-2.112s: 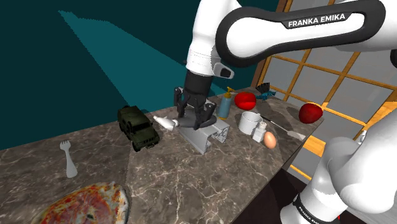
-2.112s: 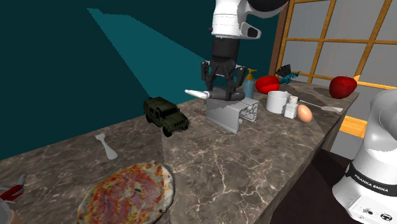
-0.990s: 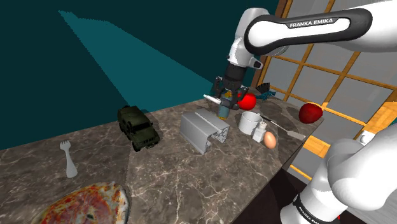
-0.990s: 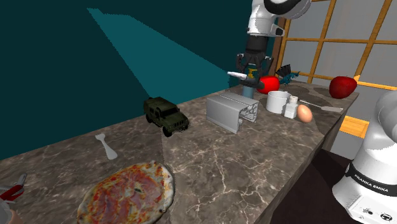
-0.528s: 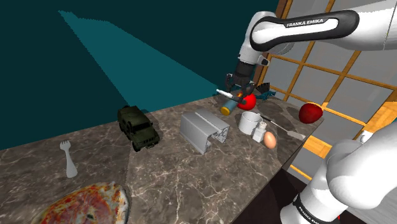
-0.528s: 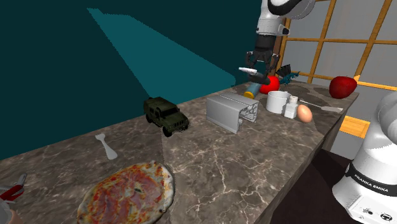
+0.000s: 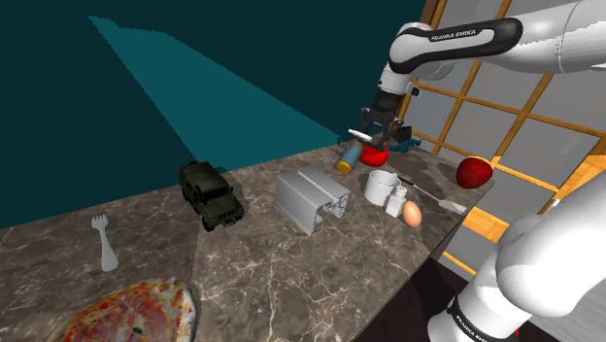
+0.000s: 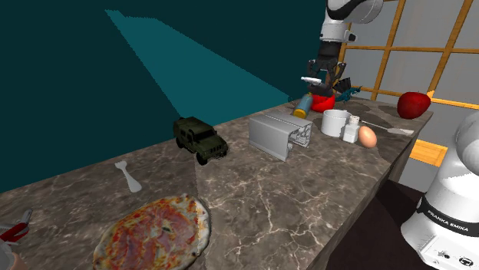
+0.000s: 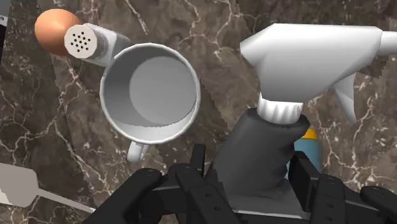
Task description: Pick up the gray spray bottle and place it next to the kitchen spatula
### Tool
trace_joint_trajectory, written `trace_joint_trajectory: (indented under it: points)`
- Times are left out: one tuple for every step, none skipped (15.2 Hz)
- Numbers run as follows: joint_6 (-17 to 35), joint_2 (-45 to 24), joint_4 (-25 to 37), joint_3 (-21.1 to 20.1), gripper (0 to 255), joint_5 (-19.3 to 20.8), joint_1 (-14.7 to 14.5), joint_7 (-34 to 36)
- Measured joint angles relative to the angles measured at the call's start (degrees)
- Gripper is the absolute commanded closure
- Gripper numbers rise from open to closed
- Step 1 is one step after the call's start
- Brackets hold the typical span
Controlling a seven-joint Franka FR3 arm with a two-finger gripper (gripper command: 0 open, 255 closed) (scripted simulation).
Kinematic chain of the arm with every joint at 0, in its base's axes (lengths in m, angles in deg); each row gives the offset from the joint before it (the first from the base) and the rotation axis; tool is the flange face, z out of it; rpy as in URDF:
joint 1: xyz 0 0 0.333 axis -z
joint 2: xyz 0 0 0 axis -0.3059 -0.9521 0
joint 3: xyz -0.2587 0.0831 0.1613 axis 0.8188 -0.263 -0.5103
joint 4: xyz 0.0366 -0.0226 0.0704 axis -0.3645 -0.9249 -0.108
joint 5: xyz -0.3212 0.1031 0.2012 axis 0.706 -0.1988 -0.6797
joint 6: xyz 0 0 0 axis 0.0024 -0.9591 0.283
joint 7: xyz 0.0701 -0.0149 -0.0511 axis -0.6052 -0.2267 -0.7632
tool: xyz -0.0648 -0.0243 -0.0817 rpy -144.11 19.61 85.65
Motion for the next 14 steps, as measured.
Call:
trace_joint_trajectory:
  points:
    - [-0.2,-1.0,1.1,1.0,255,-0.1,0.5,-1.6]
    - [-0.6,-2.1,2.4,1.9,255,-0.3,1.0,-3.0]
    - [-0.5,-3.5,3.6,2.8,255,-0.6,1.4,-4.6]
    - [-0.6,-4.8,4.7,3.9,255,-0.9,2.0,-6.3]
    - [-1.0,-6.0,6.1,4.6,255,-1.2,2.4,-7.6]
    - [-1.4,-7.4,7.7,5.5,255,-1.6,2.9,-9.1]
    - [-1.8,-9.2,9.7,6.3,255,-2.2,3.4,-10.7]
    - [-2.5,-10.3,11.2,7.2,255,-2.6,4.1,-12.4]
    - [-2.9,-11.8,12.8,8.0,255,-3.2,4.7,-13.9]
    - [-3.3,-12.9,14.1,8.8,255,-3.6,5.4,-15.4]
    - [-3.6,-14.9,16.0,9.6,255,-4.5,6.2,-17.2]
    - [-4.4,-16.9,18.3,10.2,255,-5.4,7.0,-18.8]
    - [-4.7,-18.6,19.9,10.9,255,-6.2,7.9,-20.4]
    - [-5.5,-20.8,22.5,11.5,255,-7.3,8.9,-22.0]
